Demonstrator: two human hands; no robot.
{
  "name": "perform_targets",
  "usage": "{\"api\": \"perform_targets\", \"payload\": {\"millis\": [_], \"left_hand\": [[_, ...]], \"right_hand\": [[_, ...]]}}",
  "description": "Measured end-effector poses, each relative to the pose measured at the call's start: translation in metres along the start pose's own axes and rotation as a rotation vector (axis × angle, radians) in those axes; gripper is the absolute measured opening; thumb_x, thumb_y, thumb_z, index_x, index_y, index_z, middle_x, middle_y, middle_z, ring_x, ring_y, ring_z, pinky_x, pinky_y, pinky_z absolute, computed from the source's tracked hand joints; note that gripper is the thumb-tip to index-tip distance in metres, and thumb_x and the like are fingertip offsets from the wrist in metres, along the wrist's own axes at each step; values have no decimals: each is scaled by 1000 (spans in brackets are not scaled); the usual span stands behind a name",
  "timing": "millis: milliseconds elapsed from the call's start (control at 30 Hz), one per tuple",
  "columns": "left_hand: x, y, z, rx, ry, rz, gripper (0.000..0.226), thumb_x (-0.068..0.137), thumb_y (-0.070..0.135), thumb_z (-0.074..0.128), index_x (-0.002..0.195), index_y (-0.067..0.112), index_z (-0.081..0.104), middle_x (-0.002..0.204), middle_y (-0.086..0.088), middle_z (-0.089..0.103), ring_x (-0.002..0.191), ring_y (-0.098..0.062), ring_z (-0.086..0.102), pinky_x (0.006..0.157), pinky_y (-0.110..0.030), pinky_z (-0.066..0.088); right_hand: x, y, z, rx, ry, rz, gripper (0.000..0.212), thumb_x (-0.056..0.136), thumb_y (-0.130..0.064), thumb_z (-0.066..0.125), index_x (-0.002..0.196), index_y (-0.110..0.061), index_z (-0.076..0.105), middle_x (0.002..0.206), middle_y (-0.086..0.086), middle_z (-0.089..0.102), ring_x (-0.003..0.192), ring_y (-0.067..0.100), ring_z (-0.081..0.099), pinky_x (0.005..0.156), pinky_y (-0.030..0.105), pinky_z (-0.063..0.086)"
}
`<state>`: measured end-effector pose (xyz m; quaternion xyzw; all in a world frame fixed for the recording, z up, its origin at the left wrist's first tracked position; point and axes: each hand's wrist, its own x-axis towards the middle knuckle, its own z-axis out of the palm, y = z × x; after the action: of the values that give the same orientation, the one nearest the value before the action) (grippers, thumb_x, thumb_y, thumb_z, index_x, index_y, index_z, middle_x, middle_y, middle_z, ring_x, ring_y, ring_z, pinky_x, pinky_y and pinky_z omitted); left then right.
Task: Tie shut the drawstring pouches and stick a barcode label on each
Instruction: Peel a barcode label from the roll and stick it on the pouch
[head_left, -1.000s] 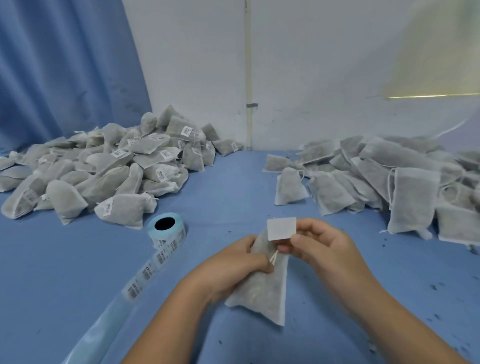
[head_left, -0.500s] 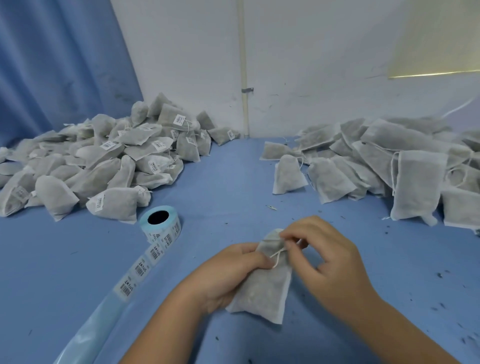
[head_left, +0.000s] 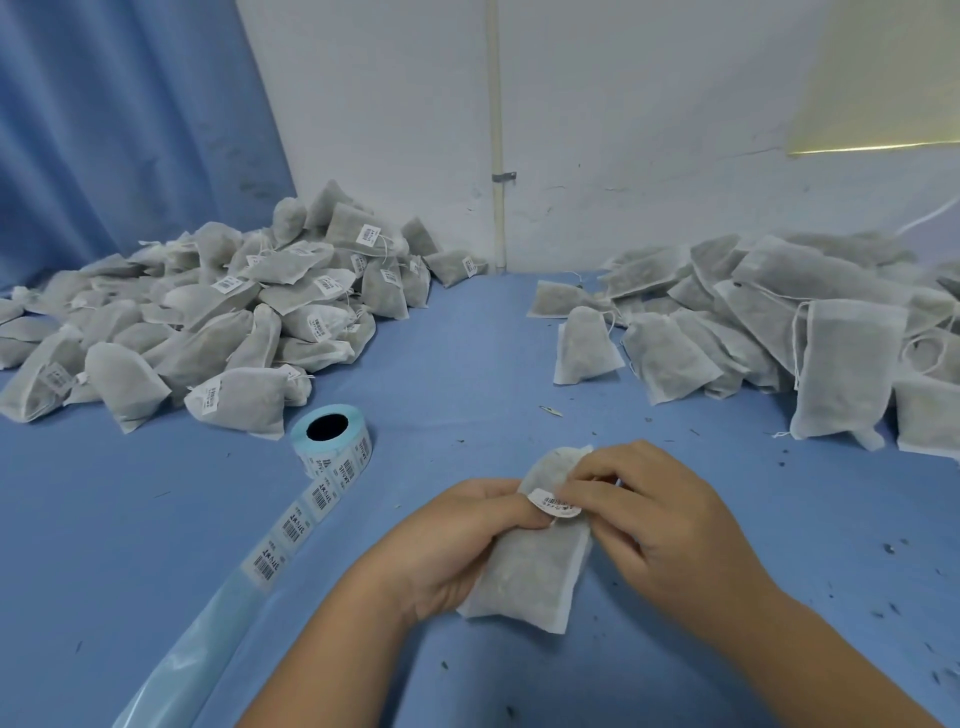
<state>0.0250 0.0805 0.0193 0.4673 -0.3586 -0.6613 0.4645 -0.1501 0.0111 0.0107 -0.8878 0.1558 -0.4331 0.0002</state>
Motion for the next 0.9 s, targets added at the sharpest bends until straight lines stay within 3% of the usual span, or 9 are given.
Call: {"api": "perform_targets", "payload": {"millis": [133, 433, 533, 900], "left_hand": [[0, 0, 1, -1, 10, -15, 15, 76, 12, 64, 87, 9, 75, 84, -9, 69, 74, -18, 66, 67, -26, 53], [-1, 1, 6, 9, 30, -63, 12, 81, 7, 60, 88, 5, 70, 75, -8, 66, 65, -16, 64, 60, -25, 52], [-3, 3, 6, -18, 33, -57, 17, 92, 2, 52, 89, 4, 69, 75, -7, 67, 65, -16, 65, 58, -24, 52], [-4, 2, 5, -43, 26, -13, 16, 89, 6, 58, 85, 7, 74, 80, -8, 69, 70, -16, 66, 61, -25, 53]], "right_hand": [[1, -2, 1, -29, 89, 63, 17, 74, 5, 65, 81, -7, 75, 80, 5, 66, 64, 24, 58, 54, 36, 48], [4, -6, 9, -72, 193, 146, 16, 72, 6, 64, 79, -5, 75, 77, 7, 65, 63, 26, 59, 54, 38, 49], [3, -7, 8, -95, 161, 125, 16, 72, 4, 65, 79, -7, 75, 78, 6, 65, 62, 25, 58, 52, 39, 48], [0, -4, 0, -79, -9, 63, 16, 77, -7, 67, 88, -13, 77, 86, 6, 66, 64, 24, 59, 53, 36, 49]]}}
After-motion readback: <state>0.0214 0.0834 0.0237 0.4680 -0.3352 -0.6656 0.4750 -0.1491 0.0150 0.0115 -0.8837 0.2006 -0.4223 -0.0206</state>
